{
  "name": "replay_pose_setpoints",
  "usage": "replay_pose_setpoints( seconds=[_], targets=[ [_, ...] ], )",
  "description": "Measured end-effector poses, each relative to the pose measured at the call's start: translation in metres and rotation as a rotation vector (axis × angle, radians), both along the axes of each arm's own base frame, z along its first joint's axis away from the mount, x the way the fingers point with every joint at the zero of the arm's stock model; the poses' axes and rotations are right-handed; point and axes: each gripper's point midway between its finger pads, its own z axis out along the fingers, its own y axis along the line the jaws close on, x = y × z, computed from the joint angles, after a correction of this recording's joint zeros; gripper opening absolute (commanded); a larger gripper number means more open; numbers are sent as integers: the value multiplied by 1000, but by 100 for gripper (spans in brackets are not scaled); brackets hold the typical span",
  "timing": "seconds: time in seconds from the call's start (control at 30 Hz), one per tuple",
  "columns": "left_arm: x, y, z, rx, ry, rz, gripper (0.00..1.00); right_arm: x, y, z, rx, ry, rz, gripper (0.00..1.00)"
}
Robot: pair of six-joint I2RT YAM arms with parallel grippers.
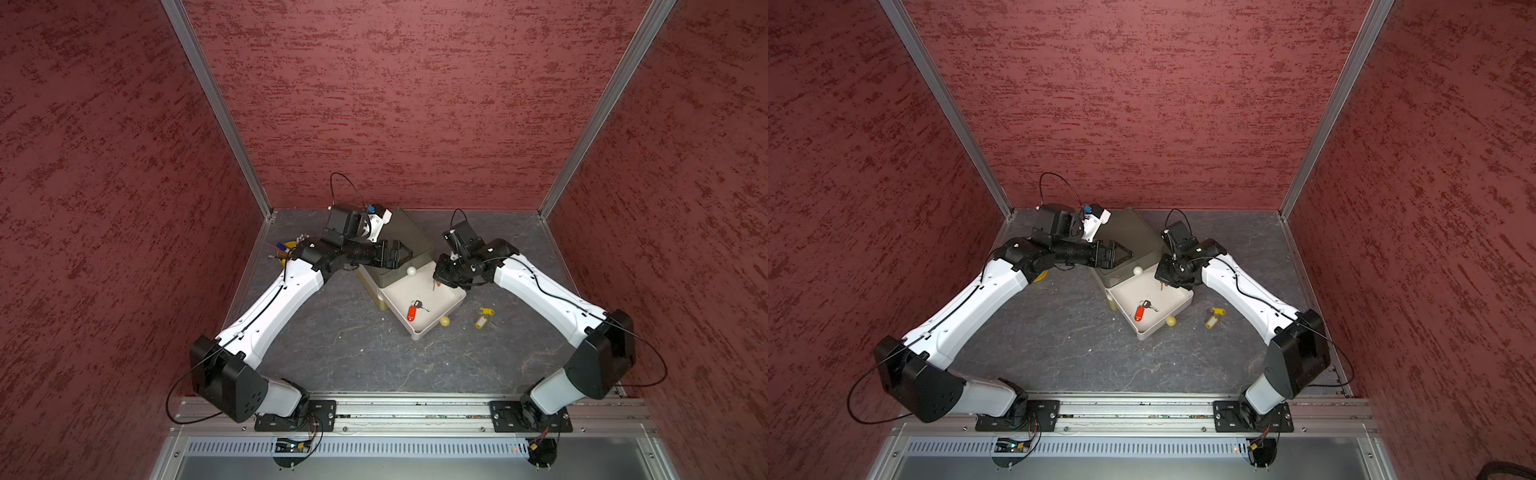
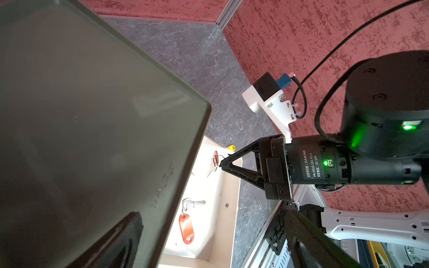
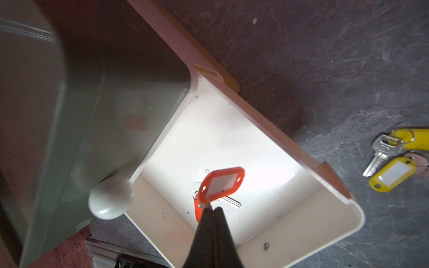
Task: Take the keys out of the drawer
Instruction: Pick up the key from the drawer, then place the key at the center of the board.
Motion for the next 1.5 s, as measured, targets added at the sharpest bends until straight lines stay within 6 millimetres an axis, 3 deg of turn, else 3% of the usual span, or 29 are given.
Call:
replay_pose_setpoints(
  seconds=[0.13, 0.4, 0.73, 1.03, 1.2, 1.5],
  targets=[
    [-6, -5, 10, -19, -21, -12, 100, -6, -3, 17, 23, -31, 2, 0],
    [-31, -35, 13, -26, -33, -94, 100, -20, -14, 58, 48, -106, 13, 0],
    [-58, -63, 15, -31, -51, -185, 100, -46, -58, 84, 27, -158, -43, 0],
    [-78, -87, -3, -4, -25, -253, 100, -51, -99, 57, -36, -96, -123, 0],
    [-82, -102, -30, 45, 35, -286, 100, -45, -121, 33, -61, -42, -172, 0],
    [-90, -117, -44, 93, 91, -323, 100, -16, -131, -9, -67, 35, -192, 0]
  ],
)
